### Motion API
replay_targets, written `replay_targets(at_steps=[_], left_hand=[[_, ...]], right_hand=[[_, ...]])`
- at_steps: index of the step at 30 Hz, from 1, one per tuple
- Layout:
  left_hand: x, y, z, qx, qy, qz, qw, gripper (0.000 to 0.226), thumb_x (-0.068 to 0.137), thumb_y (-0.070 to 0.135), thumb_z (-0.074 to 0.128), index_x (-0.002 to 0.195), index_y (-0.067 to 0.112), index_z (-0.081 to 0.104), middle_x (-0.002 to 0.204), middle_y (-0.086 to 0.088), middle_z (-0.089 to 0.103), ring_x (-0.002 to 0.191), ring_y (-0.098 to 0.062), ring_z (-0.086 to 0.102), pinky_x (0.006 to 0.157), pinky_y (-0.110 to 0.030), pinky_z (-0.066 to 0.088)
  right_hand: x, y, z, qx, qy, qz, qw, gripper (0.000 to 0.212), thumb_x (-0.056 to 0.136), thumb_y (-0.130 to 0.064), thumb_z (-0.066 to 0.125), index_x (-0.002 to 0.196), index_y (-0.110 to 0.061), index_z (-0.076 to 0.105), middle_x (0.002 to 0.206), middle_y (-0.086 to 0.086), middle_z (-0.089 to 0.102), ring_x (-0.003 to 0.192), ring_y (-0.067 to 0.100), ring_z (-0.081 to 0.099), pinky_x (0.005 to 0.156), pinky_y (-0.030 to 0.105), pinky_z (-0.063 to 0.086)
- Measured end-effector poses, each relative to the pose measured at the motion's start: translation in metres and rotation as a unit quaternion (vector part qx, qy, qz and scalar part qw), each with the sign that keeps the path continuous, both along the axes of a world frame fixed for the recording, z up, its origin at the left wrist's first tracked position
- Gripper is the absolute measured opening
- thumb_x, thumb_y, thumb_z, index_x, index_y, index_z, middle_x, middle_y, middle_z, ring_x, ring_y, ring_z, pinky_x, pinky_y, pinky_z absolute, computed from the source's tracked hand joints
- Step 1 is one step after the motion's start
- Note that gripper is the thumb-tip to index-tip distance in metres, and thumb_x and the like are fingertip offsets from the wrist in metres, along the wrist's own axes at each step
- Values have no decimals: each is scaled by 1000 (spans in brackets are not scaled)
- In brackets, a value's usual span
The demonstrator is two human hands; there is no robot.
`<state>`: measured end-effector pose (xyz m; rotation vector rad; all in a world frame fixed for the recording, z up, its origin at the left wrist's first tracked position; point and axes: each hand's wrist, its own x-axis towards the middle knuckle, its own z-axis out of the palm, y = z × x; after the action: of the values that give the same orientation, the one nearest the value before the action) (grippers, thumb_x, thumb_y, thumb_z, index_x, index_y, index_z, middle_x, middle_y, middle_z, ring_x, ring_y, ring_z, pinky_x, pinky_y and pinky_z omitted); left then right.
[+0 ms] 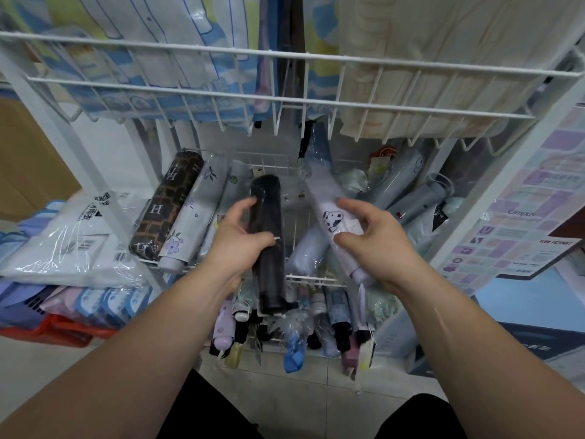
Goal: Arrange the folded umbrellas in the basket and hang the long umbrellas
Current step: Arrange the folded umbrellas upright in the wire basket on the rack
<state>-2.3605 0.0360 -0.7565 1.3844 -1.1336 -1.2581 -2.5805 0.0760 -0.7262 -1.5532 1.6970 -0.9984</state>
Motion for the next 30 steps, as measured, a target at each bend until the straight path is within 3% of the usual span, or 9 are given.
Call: replay_targets(at_steps=[3, 7, 11, 13, 16, 20, 23, 25, 30], left_hand=[[3, -16, 8, -51, -27, 11, 998, 79, 79, -10, 69, 143, 30, 46, 105, -1, 68, 77, -15, 70, 64, -35, 62], [7, -37, -1, -82, -118, -11, 990, 81, 77, 1, 70, 144, 39, 46, 115, 5, 68, 89, -19, 72, 79, -42, 63], [11, -55, -5, -102, -234, -22, 967, 74, 81, 5, 68, 147, 32, 46, 119, 4, 66, 93, -16, 67, 74, -18, 54], [14, -64, -9, -108, -313, -33, 943, 70, 85, 10, 70, 148, 26, 45, 128, -4, 64, 108, -24, 65, 85, -17, 48], [17, -73, -18, -105, -395, -54, 911, 67, 89, 20, 72, 150, 21, 44, 140, -11, 59, 123, -31, 59, 102, -29, 46], [15, -82, -18, -126, -496, -101, 853, 73, 87, 31, 72, 151, 23, 37, 139, -16, 58, 124, -38, 55, 103, -42, 49], [7, -83, -9, -135, -590, -106, 789, 70, 85, 42, 71, 148, 28, 42, 143, -15, 49, 131, -41, 43, 106, -46, 44], [-7, -85, -1, -176, -593, -111, 778, 67, 82, 42, 72, 143, 27, 49, 140, -13, 49, 129, -40, 42, 106, -45, 42], [-60, -97, 16, -195, -484, -189, 832, 72, 78, 28, 72, 145, 31, 45, 139, -12, 52, 126, -36, 52, 105, -38, 45]], right_hand=[[-4, -7, 3, -18, 19, -21, 999, 61, 83, -10, 67, 139, -31, 55, 138, -14, 57, 127, 5, 52, 108, 28, 42], [4, -16, 2, 9, 84, 2, 996, 62, 81, -17, 69, 138, -36, 54, 134, -4, 59, 115, 12, 60, 101, 26, 45], [21, -21, -6, 14, 151, 18, 988, 64, 83, -16, 67, 142, -36, 51, 135, 4, 52, 120, 21, 55, 96, 19, 36], [27, -23, -6, 16, 166, 17, 986, 64, 85, -15, 66, 143, -37, 49, 133, 6, 48, 118, 23, 54, 91, 16, 33], [32, -29, -6, 16, 166, 11, 986, 64, 85, -13, 63, 143, -38, 49, 131, 5, 45, 116, 22, 53, 87, 12, 29], [23, -26, -5, -12, 125, -23, 992, 61, 86, -11, 61, 140, -39, 52, 122, 0, 45, 102, 15, 55, 67, 0, 35], [-1, -16, 0, -45, 88, -70, 993, 59, 86, -12, 63, 136, -42, 55, 124, 0, 51, 105, 14, 57, 77, 10, 41], [-14, -8, 5, -64, 88, -94, 990, 58, 86, -12, 63, 135, -41, 56, 121, 0, 51, 100, 11, 56, 78, 10, 39], [-28, 8, 1, -83, 149, -135, 976, 59, 90, -11, 59, 144, -33, 48, 129, 3, 44, 107, 16, 51, 89, 13, 32]])
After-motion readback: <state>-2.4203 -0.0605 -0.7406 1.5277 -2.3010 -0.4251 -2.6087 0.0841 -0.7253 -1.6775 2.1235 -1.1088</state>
